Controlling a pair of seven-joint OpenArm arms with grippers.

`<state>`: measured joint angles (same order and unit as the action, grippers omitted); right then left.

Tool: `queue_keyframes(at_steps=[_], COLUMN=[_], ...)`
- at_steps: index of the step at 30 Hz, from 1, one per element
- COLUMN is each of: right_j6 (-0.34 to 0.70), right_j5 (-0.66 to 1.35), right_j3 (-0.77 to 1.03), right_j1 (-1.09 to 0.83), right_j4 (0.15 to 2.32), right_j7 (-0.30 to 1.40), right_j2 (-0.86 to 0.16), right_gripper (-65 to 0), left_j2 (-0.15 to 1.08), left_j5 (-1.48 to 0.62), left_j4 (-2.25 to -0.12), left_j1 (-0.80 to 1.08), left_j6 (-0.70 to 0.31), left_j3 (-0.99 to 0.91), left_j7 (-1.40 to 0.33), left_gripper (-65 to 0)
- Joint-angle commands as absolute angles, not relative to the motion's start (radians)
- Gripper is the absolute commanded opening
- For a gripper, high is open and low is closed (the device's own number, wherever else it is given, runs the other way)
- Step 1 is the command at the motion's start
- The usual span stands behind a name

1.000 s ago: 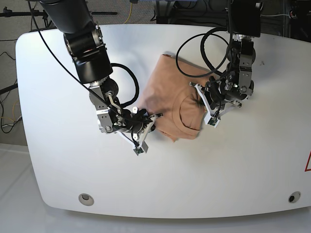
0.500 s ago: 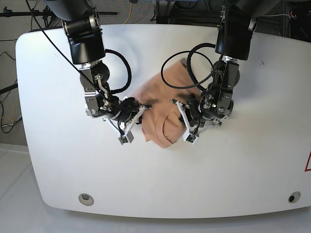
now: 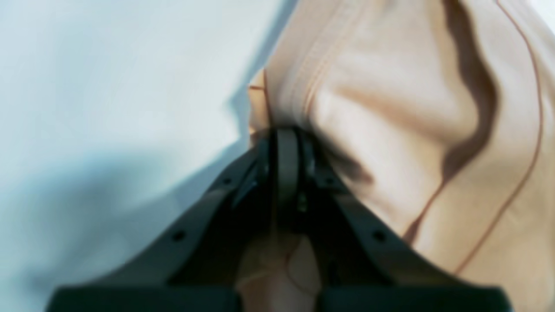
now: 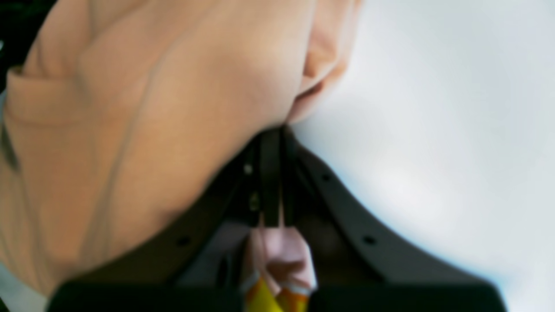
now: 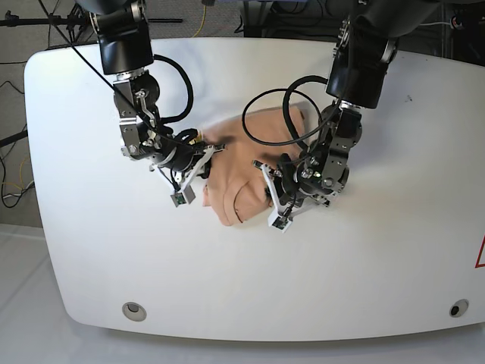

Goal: Fold the T-shirt properly
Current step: 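Grip opposite edges of the folded shirt with both grippers and shift it, then release the shirt and lift both grippers away from it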

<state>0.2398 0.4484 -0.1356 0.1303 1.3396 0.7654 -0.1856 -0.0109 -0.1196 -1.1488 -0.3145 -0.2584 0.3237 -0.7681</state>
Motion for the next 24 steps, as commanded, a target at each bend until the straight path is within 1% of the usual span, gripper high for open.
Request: queue_keyframes(at_steps=[1, 6, 14, 19, 24], right_j6=[0.225, 0.225, 0.225, 0.225, 0.225], right_j5=[0.4, 0.401, 0.401, 0.401, 0.401], right_j3=[-0.101, -0.054, -0.051, -0.05, -0.05], right_j1=[0.099, 0.048, 0.002, 0.012, 0.039], right_j4=[1.362, 1.411, 1.481, 1.491, 1.492], right_j7=[0.843, 0.843, 0.845, 0.877, 0.883], right_j2=[-0.214, -0.223, -0.229, -0.229, -0.229], right_gripper=[-64.5, -64.5, -64.5, -64.5, -64.5], left_j2=[-0.013, 0.004, 0.012, 0.015, 0.016], left_j5=[-0.12, -0.12, -0.122, -0.122, -0.12], left_j4=[-1.147, -1.148, -1.159, -1.237, -1.354], left_j1=[-0.326, -0.354, -0.41, -0.427, -0.44], left_j6=[-0.265, -0.266, -0.268, -0.268, -0.268], left_j3=[0.344, 0.369, 0.397, 0.397, 0.395], left_j7=[-0.792, -0.791, -0.796, -0.808, -0.875], left_gripper=[-65.0, -65.0, -65.0, -65.0, -65.0])
